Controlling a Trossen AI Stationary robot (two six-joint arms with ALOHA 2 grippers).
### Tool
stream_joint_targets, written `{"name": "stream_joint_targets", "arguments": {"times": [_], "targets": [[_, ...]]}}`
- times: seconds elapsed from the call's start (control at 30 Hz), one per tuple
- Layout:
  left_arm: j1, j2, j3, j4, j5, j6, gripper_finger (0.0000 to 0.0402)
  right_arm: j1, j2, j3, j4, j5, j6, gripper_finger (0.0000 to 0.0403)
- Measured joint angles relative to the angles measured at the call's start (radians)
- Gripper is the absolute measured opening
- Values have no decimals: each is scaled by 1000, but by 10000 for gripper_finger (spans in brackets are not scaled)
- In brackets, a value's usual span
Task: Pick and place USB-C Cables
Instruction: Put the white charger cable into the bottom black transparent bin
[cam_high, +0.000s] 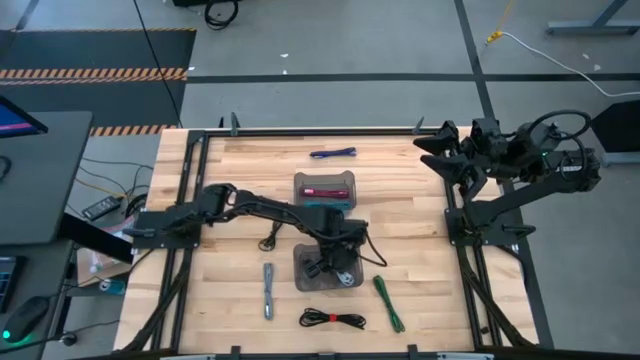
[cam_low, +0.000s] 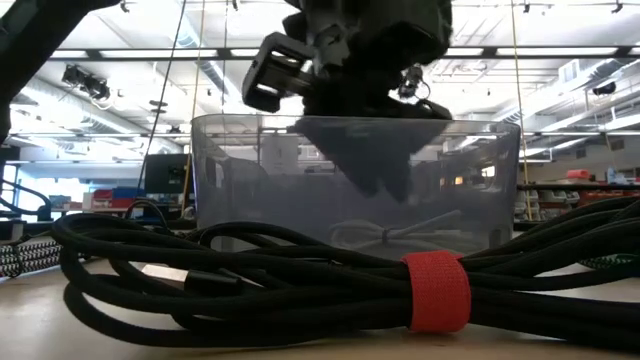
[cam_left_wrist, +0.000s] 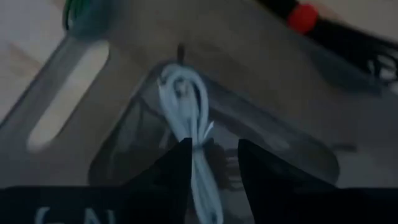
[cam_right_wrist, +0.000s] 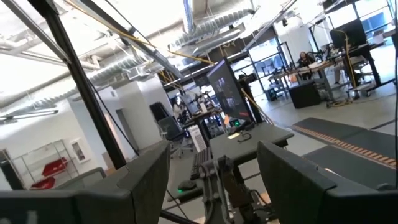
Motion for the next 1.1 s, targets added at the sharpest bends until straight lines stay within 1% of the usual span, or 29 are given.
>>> {"name": "stream_joint_targets", "arguments": {"times": [0.1,0.17,0.2,0.27,0.33,0.47,0.57,0.73,1.1], "targets": [[-4,10,1,-12,22,-20,136,0,-3,0,4,-5,1,248],[-7,14,1,-10,4,-6,137,0,-5,0,5,-9,-3,248],[-12,15,1,-8,-37,10,137,0,-5,0,5,-12,-5,248],[-26,15,1,19,-150,57,135,0,-7,0,4,-15,-6,248],[-37,15,1,35,-221,91,133,0,-8,0,5,-30,-6,248],[-47,16,1,83,-225,50,133,0,-8,0,10,-39,-2,248],[-56,19,1,67,-232,42,133,0,-8,0,10,-39,3,248],[-73,19,1,36,-294,29,133,0,-13,0,11,-59,4,248],[-69,64,2,46,-286,-16,133,0,-19,0,15,-66,2,248]]}}
